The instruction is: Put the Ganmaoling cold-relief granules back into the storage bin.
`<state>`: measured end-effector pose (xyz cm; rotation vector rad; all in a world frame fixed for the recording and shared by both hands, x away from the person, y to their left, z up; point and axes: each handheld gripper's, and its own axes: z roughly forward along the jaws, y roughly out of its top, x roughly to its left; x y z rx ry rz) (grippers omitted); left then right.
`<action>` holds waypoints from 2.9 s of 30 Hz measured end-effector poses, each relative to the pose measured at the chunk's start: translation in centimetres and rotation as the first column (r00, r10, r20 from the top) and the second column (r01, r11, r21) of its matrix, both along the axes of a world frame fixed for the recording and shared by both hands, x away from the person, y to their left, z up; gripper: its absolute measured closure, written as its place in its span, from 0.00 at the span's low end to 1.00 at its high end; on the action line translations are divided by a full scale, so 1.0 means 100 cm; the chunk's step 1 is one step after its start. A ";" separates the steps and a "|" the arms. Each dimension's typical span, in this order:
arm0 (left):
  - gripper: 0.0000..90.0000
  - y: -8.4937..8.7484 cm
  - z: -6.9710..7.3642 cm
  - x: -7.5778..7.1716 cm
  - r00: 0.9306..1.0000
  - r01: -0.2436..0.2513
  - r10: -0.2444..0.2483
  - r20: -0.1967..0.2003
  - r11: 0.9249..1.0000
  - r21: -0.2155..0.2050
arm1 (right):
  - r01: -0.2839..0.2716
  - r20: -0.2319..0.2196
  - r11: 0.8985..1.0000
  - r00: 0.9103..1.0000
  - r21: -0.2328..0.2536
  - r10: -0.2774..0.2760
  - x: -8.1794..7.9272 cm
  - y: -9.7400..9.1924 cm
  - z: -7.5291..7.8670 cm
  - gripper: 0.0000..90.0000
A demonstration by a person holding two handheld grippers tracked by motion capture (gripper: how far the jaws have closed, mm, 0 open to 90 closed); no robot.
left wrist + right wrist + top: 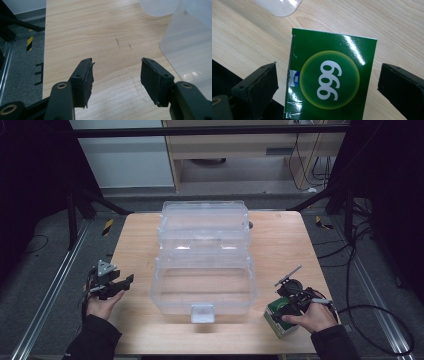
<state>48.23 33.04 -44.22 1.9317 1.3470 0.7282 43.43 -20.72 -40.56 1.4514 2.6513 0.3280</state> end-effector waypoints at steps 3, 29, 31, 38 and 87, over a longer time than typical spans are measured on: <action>0.47 -0.001 0.000 0.000 1.000 0.003 -0.003 -0.004 1.000 0.003 | 0.008 -0.006 1.000 1.000 -0.001 -0.008 0.000 0.000 -0.003 0.04; 0.47 -0.001 -0.001 0.000 1.000 0.014 -0.013 -0.017 1.000 0.004 | 0.024 -0.058 1.000 0.998 -0.011 -0.024 0.003 -0.002 -0.015 0.16; 0.47 -0.001 -0.001 0.000 1.000 0.014 -0.014 -0.016 1.000 0.004 | 0.023 -0.065 1.000 0.998 -0.012 -0.023 0.004 -0.002 -0.014 0.17; 0.47 -0.002 -0.001 0.000 1.000 0.017 -0.017 -0.019 1.000 0.003 | 0.023 -0.080 1.000 0.996 -0.017 -0.024 0.005 -0.001 -0.013 0.19; 0.47 -0.005 -0.001 0.000 0.999 0.024 -0.024 -0.032 1.000 0.001 | -0.022 0.165 0.999 0.986 0.032 0.016 0.023 -0.014 0.066 0.19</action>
